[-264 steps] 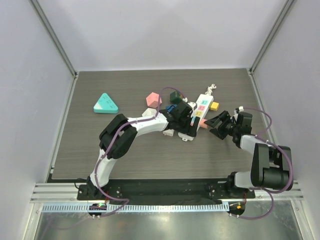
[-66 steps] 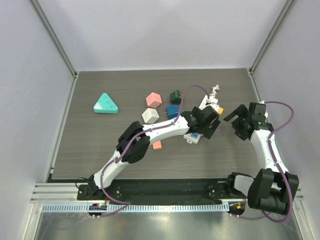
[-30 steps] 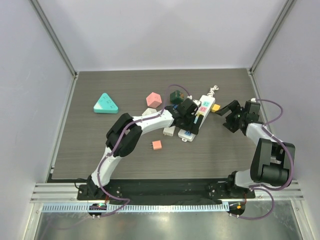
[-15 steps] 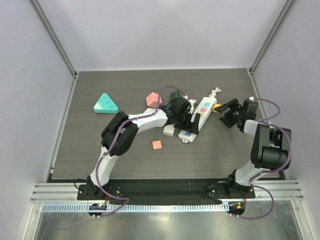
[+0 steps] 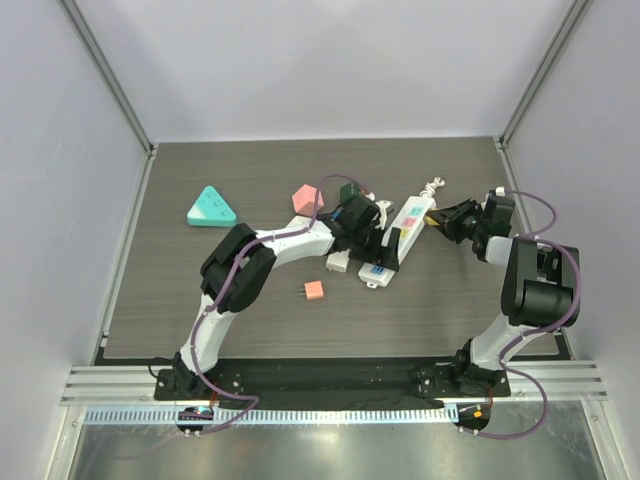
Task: Pull the plug off the socket
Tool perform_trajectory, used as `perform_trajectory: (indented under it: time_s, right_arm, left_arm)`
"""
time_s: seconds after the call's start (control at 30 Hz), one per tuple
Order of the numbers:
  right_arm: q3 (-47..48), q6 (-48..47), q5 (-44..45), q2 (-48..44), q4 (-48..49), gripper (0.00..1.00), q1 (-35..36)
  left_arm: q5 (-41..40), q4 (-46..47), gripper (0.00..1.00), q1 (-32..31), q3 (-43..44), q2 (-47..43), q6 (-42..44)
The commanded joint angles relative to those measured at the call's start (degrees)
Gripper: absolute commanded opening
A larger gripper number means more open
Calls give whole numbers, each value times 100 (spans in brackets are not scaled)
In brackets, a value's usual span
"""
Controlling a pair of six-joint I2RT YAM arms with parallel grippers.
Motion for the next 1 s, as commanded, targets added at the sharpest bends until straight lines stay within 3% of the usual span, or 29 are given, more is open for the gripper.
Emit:
perform_trajectory:
  time_s: [0.0,0.03,0.27,0.4,0.57,0.87,0.93,0.97]
  right_arm:
    - [234,-81,16,32,147,5,-28]
    - [269,-116,43,15,50,1,-28]
    - [41,-441,860,-802,-426,1,-89]
    - [-223,-126,352,-909,503,1,-309]
    - [-118,-64,69,-899,454,1,-388]
    - [171,-485,1273,-1769,-1707,1,-380]
    - [251,-634,1326,-1875,-2234,1,-380]
    - [286,-670,1361,-1936,-2332,1,-380]
  left_arm:
    - [55,-331,0,-47,-156,-39,-378]
    - [-15,-401,0,-47,-147,-30,-458]
    - [-982,-138,0,-47,-621,-188,-1355]
    - [-1053,20,0,-47,-779,-188,-1347]
    - [-878,64,0,-38,-753,-109,-1294]
    - [-728,-472,0,-144,273,312,-1012]
    - [-684,-681,6,-153,520,514,-1082]
    - [-701,-726,21,-170,660,567,-1083]
